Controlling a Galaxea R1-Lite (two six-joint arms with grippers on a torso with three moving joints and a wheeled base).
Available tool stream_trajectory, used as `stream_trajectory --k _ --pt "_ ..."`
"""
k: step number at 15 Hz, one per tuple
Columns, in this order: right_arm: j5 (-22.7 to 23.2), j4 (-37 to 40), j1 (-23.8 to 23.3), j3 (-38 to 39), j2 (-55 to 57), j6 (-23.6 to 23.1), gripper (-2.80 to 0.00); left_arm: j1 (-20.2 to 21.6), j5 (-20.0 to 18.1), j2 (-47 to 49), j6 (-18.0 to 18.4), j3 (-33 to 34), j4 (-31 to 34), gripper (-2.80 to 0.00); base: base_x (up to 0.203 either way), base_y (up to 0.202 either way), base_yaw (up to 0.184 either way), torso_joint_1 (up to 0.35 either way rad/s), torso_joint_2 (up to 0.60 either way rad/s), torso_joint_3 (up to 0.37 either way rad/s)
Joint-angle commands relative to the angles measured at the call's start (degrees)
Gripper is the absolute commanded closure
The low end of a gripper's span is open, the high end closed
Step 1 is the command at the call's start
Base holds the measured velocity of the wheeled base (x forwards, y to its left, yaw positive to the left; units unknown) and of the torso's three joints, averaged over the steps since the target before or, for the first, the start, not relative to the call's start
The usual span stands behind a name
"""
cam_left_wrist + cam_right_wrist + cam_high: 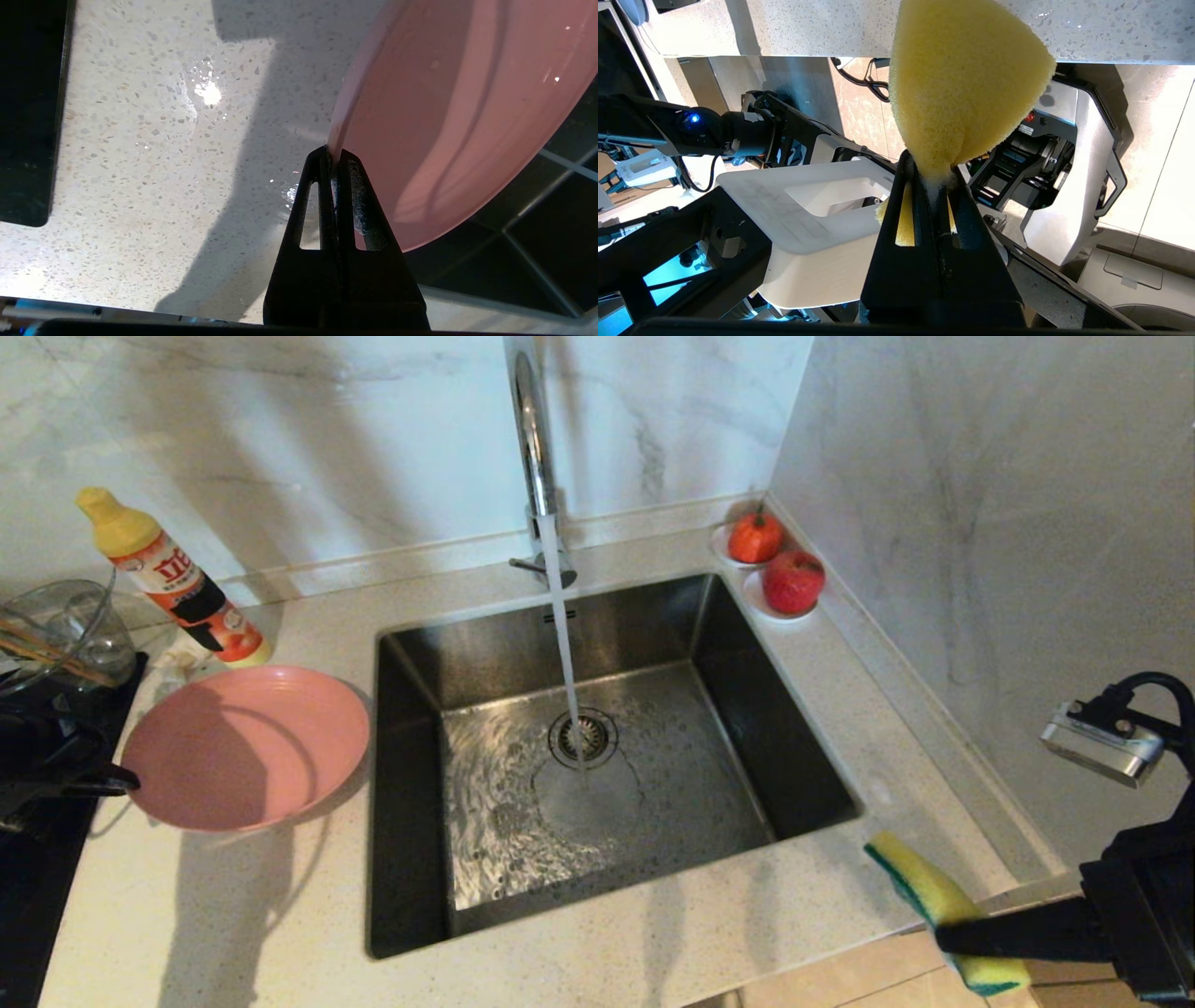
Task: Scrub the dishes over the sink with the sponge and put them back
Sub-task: Wash the plate
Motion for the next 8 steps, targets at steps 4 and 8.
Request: stream_trajectory --k 4,8 --pt "0.0 0.0 0.0 0.3 0.3 0.1 0.0 0.8 2.6 2.4 1.9 3.2 0.4 0.0 0.0 0.0 0.0 0.0 0.0 0.0" --pt "0.0 0.1 0.0 0.4 0.2 -0.1 0.0 1.1 1.9 2.4 1.4 3.3 0.3 0.0 0.0 0.0 0.0 0.0 0.0 0.0"
